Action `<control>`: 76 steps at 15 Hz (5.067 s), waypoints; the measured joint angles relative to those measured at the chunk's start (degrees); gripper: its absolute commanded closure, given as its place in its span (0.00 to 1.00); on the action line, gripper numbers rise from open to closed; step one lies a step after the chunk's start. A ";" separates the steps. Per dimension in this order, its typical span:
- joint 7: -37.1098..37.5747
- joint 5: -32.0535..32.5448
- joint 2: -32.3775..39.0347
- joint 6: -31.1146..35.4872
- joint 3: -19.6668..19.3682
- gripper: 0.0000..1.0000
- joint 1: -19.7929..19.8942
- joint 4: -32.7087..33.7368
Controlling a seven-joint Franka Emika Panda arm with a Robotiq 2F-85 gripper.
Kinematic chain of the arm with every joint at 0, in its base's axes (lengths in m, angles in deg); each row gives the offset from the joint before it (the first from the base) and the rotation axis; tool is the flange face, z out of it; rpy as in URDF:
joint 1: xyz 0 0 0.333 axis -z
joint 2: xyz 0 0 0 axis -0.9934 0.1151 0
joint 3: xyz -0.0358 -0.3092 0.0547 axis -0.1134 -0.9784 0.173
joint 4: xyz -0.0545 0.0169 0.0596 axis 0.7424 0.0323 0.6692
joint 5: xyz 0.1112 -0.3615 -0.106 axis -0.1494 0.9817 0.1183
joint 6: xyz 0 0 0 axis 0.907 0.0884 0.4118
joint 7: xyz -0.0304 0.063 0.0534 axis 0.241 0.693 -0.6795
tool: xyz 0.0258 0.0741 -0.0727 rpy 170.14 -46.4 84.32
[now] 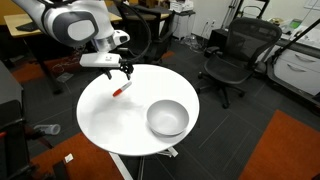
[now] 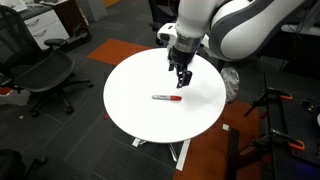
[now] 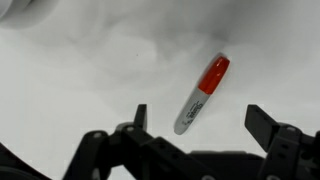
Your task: Pick the marker and put it in the bowl
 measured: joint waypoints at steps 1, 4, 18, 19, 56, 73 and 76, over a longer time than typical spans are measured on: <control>0.00 -0.15 1.01 -0.01 0.67 0.00 0.82 0.73; 0.00 -0.55 4.21 -0.16 2.81 0.00 3.03 3.20; 0.00 0.06 16.14 -1.61 4.65 0.00 3.34 13.54; 0.00 0.07 16.66 -1.75 4.67 0.07 3.28 14.05; 21.39 1.46 -2.49 -0.97 -8.41 0.95 5.44 12.50; 26.82 -3.54 6.73 -1.24 -11.14 0.95 11.32 16.54; 26.82 -4.82 9.52 -1.61 -11.12 0.54 11.99 19.07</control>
